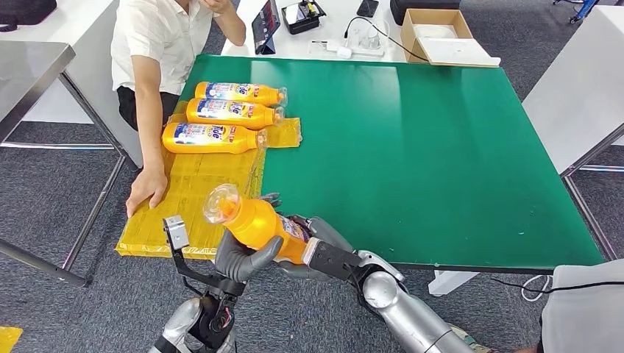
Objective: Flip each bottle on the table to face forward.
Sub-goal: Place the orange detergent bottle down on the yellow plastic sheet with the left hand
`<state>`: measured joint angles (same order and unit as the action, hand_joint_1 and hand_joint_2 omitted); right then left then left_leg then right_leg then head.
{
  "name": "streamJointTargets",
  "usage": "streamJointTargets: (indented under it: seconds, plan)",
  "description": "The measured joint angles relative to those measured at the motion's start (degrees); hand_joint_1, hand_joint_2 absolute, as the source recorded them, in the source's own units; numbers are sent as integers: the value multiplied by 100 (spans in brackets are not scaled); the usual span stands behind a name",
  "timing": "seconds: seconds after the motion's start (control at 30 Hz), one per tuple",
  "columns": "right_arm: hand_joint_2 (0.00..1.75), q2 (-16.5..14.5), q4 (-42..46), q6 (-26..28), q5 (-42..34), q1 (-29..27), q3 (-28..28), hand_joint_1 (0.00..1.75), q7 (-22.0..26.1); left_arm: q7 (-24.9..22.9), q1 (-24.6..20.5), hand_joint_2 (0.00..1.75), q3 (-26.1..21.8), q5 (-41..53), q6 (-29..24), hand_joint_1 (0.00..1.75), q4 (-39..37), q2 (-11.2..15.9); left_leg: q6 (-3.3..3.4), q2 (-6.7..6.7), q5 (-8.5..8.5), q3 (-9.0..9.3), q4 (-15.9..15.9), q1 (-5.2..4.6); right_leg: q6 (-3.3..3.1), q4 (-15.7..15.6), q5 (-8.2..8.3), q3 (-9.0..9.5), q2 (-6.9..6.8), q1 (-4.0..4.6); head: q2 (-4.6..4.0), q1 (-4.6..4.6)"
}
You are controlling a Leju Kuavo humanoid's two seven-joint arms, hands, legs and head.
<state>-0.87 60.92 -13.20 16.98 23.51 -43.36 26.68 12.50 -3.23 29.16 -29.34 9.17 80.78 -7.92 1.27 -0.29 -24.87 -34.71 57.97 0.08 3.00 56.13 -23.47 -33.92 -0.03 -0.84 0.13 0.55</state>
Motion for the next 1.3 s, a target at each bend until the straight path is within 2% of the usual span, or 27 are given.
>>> streamJointTargets:
  seconds: [0.03, 0.07, 0.27, 0.43, 0.57, 0.63, 0.73, 0.87, 0.93, 1.0, 1.07, 1.17, 1.3]
  plan:
    - [175, 0, 0, -18, -39, 1, 0, 3, 7, -14, -8, 175, -8, -41, 32, 175, -13, 8, 0, 0, 0, 0, 0, 0, 0, 0, 0, 0, 0, 0, 0, -1]
    - [175, -1, 0, -37, -79, 1, 0, 0, 11, -31, -15, 175, -15, -96, 70, 175, -28, 16, 0, 0, 0, 0, 0, 0, 0, 0, 0, 0, 0, 0, 0, -1]
    - [175, -10, 0, -63, -205, -21, 7, 0, 12, -72, -33, 175, -27, -268, 183, 175, -67, 37, 0, 0, 0, 0, 0, 0, 0, 0, 0, 0, 0, 0, 0, -1]
    - [175, -52, 8, -33, -255, -83, 29, 0, 14, 114, -57, 175, -13, 31, 39, 175, -66, 45, 0, 0, 0, 0, 0, 0, 0, 0, 0, 0, 0, 1, 0, 0]
    - [0, -75, 21, -8, -263, -141, 52, 0, 14, 183, -79, 175, -9, 150, -51, 175, -61, 45, 0, 0, 0, 0, 0, 0, 0, 0, 0, -1, 0, 0, 0, -1]
    - [0, -81, 28, 24, -260, -165, 64, 0, 17, 223, -88, 175, -10, 233, -151, 175, -60, 45, 0, 0, 0, 0, 0, 0, 0, 0, 0, -1, 0, 0, 0, -1]
    - [0, -90, 158, 278, -159, -324, 101, 0, 65, 380, -114, 175, -42, 711, -690, 175, -45, 46, 0, -2, 0, -1, 0, 0, 0, 0, 0, 0, -1, 0, 0, -2]
    - [0, -111, 777, 805, 92, -794, 181, 0, 402, 541, -153, 175, -425, 1189, -1432, 175, -44, 55, -2, 3, -2, -2, 0, 2, -1, 0, -1, -7, 1, 3, 0, 0]
    - [0, -151, 1193, 1127, 209, -1070, 214, 0, 553, 734, -225, 175, -705, 1995, -2278, 175, -81, 64, -2, 3, -1, -4, 0, 6, -2, 0, -1, -11, 0, 6, 0, 0]
    - [0, -212, 1544, 1490, 302, -1328, 246, 0, 612, 858, -343, 175, -898, 3279, -3309, 175, -158, 74, -3, -2, -1, -6, -1, 9, -3, 1, -3, -11, -1, 8, 0, 1]
    - [0, -285, 1783, 1793, 318, -1523, 303, 0, 615, 785, -467, 175, -995, 4450, -3925, 175, -278, 88, -3, -4, -1, -6, -2, 10, -5, 1, -4, -9, -2, 8, 0, -1]
    - [0, -387, 1934, 1983, 242, -1730, 417, 0, 546, 582, -598, 175, -1073, 5371, -4072, 175, -467, 113, -3, 2, 0, -6, -2, 8, -5, 0, -3, -8, -1, 5, 0, -2]
    - [0, -491, 2024, 2049, 219, -1910, 507, 0, 532, 510, -673, 175, -1168, 5612, -4071, 175, -635, 131, -2, 2, 0, -6, -2, 3, -3, 0, -1, -8, 0, 2, 0, -2]
